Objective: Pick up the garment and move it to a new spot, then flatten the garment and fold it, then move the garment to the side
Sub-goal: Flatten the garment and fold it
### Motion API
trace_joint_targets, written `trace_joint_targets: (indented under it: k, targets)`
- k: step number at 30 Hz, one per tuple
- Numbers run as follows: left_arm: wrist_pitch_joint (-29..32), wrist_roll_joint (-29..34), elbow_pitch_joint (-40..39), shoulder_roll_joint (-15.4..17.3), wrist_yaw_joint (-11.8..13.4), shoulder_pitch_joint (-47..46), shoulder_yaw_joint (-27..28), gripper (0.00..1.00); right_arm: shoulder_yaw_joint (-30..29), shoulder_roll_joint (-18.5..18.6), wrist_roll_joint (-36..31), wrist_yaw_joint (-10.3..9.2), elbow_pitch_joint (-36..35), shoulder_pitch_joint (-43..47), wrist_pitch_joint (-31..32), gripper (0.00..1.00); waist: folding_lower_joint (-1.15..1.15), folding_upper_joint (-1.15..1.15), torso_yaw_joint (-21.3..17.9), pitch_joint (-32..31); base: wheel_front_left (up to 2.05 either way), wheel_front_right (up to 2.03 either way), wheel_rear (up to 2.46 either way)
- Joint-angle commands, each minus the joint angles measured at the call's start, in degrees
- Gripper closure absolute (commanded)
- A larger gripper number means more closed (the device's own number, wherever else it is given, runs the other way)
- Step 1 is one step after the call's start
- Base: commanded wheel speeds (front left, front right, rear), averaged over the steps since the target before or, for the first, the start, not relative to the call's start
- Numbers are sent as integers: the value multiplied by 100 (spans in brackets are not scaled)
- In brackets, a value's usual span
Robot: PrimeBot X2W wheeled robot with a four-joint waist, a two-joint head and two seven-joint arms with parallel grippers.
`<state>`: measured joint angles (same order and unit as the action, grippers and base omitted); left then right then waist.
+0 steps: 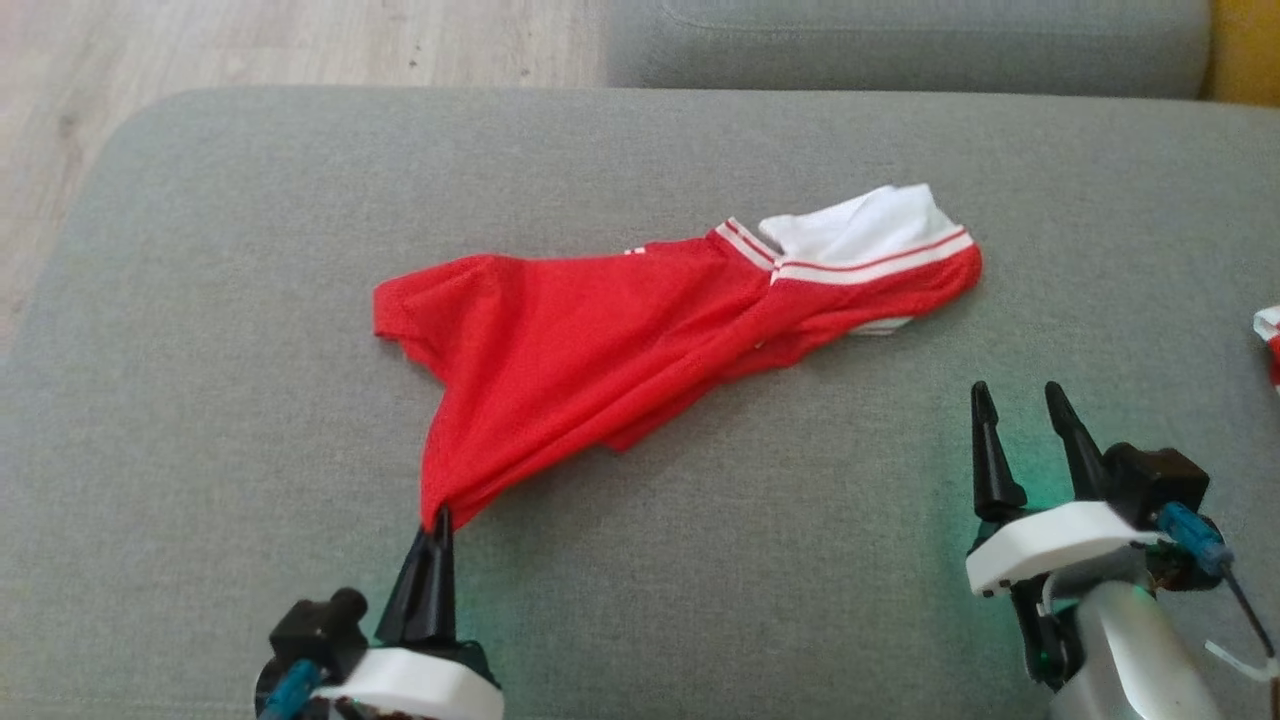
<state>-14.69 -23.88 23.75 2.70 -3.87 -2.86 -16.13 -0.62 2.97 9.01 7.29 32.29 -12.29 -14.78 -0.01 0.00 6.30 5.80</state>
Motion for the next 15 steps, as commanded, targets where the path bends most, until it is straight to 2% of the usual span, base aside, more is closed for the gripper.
trace_joint_targets:
  k: [1, 2, 3, 4, 9, 15]
  targets:
    - [-30, 69, -82, 18, 55, -88, 267, 100, 124, -9, 0, 20, -133, -111, -22, 0, 1, 0, 41, -36, 0, 0, 0]
    - [-30, 81, -32, 18, 75, -79, 309, 100, 129, -9, -26, 20, -122, -126, -22, 0, 1, 0, 43, -29, 0, 0, 0]
    - [-30, 103, 24, 18, 95, -80, 332, 95, 135, -9, -58, 20, -106, -159, -22, 0, 1, 0, 41, -10, 0, 0, 0]
    - [-30, 91, 67, 18, 102, -96, 346, 0, 136, -9, -93, 20, -76, -213, -22, 0, 1, 0, 40, 12, 0, 0, 0]
    - [-30, 147, 75, 18, 211, -243, 347, 0, 300, 108, -263, 20, 167, -838, -22, 0, 1, 0, 63, 157, 0, 0, 0]
    - [-30, 98, -32, 18, 237, -395, 141, 0, 1050, 409, -184, 20, 787, -2216, 347, 0, 1, 0, 243, 401, 0, 0, 0]
